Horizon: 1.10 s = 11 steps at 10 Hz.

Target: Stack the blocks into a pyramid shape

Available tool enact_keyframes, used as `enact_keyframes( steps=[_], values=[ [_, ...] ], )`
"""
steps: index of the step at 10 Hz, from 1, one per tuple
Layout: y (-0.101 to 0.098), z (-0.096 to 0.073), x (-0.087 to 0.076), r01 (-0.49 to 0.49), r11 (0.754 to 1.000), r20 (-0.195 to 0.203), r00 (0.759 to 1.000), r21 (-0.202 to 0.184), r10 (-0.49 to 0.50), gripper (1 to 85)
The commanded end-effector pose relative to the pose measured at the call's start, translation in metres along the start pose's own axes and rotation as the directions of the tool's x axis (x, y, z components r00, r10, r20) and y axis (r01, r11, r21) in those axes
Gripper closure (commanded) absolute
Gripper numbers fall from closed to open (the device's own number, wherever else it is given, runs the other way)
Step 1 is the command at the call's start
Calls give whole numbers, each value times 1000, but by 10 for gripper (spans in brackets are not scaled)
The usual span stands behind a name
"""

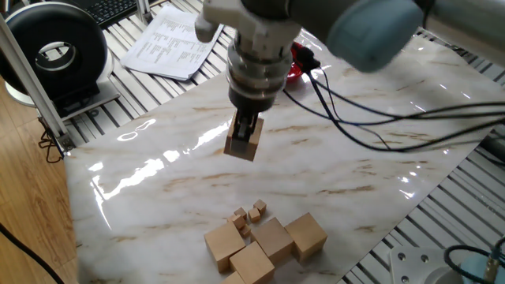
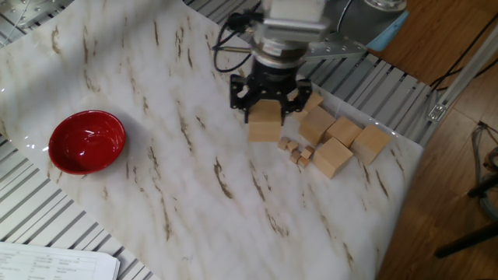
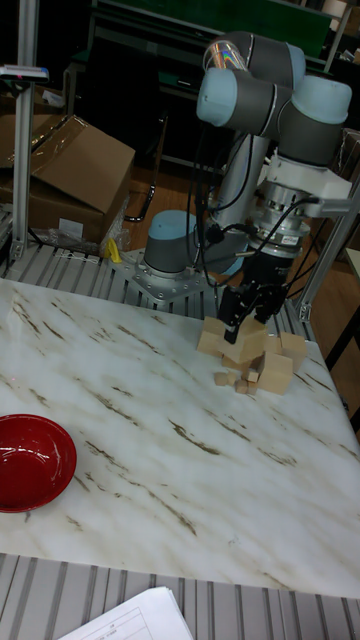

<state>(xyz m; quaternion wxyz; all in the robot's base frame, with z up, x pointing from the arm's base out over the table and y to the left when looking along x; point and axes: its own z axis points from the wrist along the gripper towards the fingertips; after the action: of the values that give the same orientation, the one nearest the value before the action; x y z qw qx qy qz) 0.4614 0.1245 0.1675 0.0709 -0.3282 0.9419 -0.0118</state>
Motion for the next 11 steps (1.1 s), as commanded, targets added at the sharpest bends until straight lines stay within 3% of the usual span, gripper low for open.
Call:
enact_keyframes(
  steps=[1, 5, 11],
  values=[
    [-23, 12, -2, 60, 998, -2, 998, -12, -60, 847],
    [-29, 41, -1, 229, 973, -31, 973, -30, -230, 847],
    [-19, 34, 10, 240, 968, -56, 968, -69, -244, 847]
  ],
)
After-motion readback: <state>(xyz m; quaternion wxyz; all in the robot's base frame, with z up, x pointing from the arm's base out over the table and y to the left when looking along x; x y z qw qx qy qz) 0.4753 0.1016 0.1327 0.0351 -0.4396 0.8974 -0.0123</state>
